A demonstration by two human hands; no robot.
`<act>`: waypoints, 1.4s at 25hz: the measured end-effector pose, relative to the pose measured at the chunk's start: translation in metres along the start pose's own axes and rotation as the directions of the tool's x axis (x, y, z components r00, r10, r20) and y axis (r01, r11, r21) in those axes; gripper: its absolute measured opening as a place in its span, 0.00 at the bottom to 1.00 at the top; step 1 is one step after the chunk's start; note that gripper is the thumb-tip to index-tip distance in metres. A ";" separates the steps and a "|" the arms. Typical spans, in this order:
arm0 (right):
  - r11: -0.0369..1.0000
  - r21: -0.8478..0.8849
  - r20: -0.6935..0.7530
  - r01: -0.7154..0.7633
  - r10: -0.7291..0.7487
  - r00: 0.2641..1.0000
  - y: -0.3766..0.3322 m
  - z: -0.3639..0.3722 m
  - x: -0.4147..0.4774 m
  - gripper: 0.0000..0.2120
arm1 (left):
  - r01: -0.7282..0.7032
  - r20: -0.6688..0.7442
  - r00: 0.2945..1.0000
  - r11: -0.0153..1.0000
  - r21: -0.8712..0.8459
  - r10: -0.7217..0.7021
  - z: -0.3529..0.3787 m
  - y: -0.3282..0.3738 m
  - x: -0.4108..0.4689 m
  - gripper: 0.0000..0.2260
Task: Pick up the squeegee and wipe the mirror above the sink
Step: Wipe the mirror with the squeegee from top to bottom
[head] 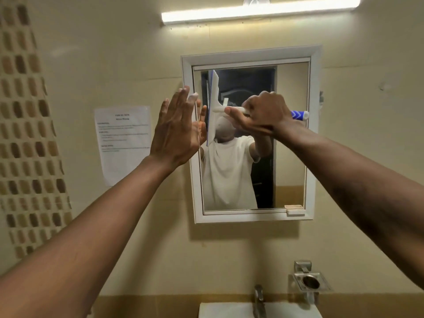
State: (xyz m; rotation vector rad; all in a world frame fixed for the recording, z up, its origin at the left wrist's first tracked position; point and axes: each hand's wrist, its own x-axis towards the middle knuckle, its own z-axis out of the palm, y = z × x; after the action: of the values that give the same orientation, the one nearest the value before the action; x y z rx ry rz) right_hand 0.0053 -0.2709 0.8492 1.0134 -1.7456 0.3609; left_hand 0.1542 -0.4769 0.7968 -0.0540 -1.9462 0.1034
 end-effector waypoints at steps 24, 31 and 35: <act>0.996 0.007 0.089 0.089 -0.089 0.992 0.006 0.040 0.059 0.33 | 0.047 -0.109 0.993 0.995 0.083 -0.038 0.034 -0.031 0.027 0.30; 0.992 -0.019 0.145 0.126 -0.122 0.982 0.009 0.039 0.063 0.33 | 0.042 -0.102 0.994 0.996 0.084 -0.033 0.040 -0.030 0.025 0.30; 0.990 -0.022 0.137 0.137 -0.133 0.982 0.023 0.032 0.054 0.32 | 0.050 -0.097 0.994 0.994 0.097 -0.041 0.040 -0.032 0.022 0.31</act>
State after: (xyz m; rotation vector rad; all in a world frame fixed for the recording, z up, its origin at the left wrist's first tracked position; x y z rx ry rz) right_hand -0.0386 -0.3030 0.8883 1.1492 -1.7850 0.1816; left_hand 0.1090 -0.5085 0.8053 0.0507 -1.8434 0.1647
